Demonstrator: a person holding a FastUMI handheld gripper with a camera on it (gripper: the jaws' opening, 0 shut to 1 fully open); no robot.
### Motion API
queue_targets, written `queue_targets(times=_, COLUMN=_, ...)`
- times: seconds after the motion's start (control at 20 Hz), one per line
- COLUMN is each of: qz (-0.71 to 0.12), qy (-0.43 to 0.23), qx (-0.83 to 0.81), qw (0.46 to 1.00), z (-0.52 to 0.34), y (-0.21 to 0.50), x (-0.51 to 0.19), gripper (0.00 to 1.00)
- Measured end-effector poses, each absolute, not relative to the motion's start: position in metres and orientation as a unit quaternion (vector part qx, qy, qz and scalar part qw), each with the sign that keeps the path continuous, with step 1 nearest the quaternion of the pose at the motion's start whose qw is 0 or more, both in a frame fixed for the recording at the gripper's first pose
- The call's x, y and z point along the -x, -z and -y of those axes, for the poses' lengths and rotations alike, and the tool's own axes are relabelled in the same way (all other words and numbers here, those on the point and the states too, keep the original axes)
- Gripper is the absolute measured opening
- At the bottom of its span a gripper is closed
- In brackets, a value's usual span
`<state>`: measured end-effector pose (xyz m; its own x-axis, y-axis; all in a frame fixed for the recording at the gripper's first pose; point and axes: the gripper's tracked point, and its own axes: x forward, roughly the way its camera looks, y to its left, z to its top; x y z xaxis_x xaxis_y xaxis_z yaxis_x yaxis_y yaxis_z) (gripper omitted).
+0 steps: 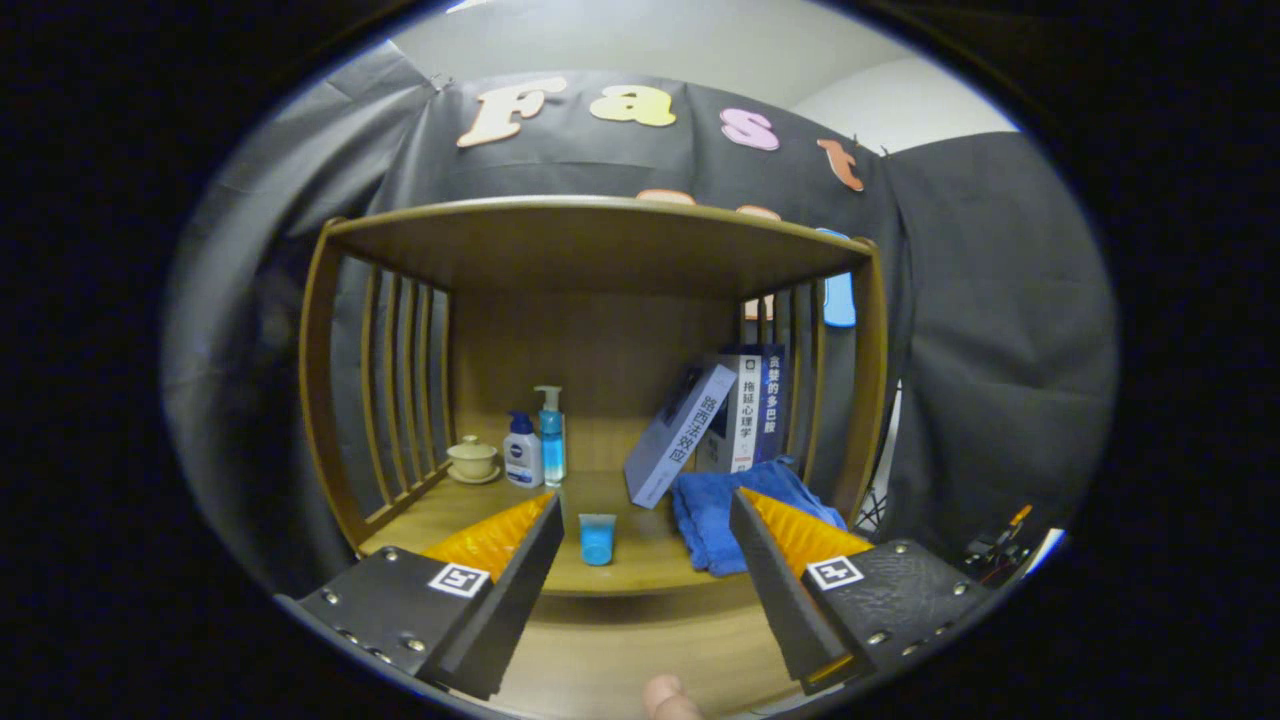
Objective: Pull open the drawer, take out the items inside it, and place them on the countertop above the cabinet.
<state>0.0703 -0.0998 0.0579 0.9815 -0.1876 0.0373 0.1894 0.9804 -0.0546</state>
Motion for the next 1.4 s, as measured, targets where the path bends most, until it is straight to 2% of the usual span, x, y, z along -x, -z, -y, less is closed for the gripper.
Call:
queue_targets(times=0.3, qz=0.016, qy=0.103, qx=0.023, qw=0.994, z=0.105, y=-0.004, x=-0.005, gripper=1.0)
queue_targets(times=0.65, qz=-0.027, qy=0.057, qx=0.029, qw=0.998, z=0.081, y=0.082, x=0.033, gripper=1.0)
queue_targets(times=0.9, qz=-0.06, qy=0.055, qx=0.001, qw=0.997, z=0.077, y=0.129, x=0.045, gripper=1.0)
queue_targets(times=1.4, qz=-0.087, qy=0.064, qx=-0.006, qw=0.994, z=0.083, y=0.177, x=0.034, gripper=1.0)
